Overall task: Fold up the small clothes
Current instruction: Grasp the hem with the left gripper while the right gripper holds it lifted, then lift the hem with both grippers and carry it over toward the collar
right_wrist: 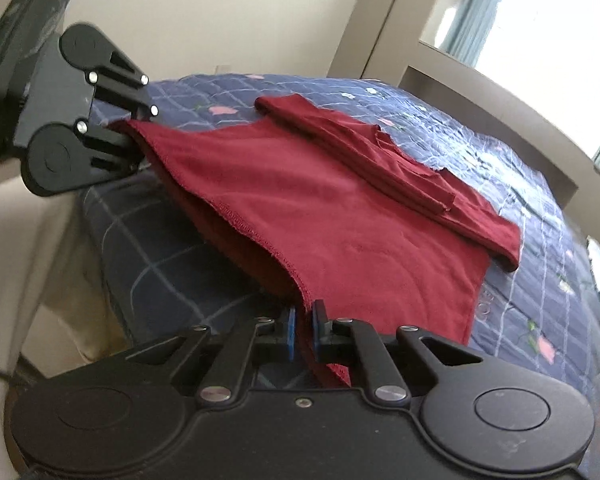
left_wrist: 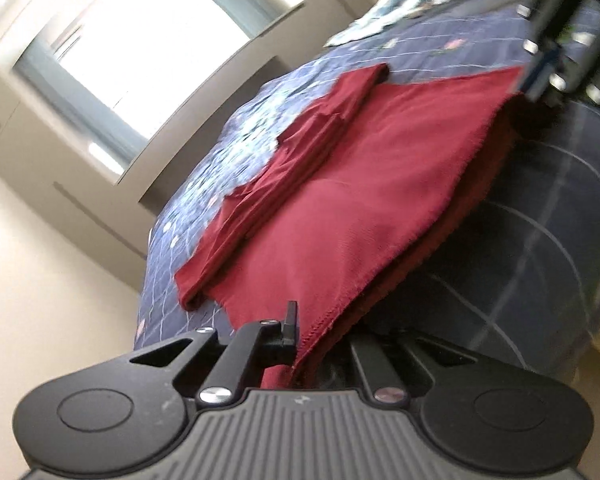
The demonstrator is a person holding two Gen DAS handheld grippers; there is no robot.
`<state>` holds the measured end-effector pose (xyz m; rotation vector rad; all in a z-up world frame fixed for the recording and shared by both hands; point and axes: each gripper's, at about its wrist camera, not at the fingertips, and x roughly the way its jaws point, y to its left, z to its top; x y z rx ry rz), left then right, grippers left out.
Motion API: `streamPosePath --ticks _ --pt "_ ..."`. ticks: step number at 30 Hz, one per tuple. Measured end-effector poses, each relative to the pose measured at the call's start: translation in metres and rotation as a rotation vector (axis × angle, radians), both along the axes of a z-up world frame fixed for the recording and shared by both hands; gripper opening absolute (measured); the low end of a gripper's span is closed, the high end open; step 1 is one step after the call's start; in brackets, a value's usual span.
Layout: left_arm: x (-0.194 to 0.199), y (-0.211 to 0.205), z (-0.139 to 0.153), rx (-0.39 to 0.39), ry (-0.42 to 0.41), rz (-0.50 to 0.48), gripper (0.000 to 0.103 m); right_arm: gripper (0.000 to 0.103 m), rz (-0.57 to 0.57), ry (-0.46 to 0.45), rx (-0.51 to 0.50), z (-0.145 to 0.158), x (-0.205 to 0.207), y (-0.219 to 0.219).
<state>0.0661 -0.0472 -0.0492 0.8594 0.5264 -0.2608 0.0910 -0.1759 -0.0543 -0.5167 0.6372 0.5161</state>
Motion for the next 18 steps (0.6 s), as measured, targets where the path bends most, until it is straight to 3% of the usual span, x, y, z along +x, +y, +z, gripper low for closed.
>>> streamPosePath --ticks 8,13,18 --pt "-0.044 0.004 0.019 -0.002 0.115 -0.096 0.001 0.007 0.095 0.066 -0.049 0.027 -0.04 -0.008" --pt "-0.084 0.013 0.038 -0.034 0.283 -0.159 0.001 0.007 0.211 0.224 -0.035 0.052 -0.079 -0.016" --pt "-0.088 0.019 0.049 -0.082 0.343 -0.159 0.002 0.007 0.247 0.306 0.007 0.065 -0.089 -0.02"
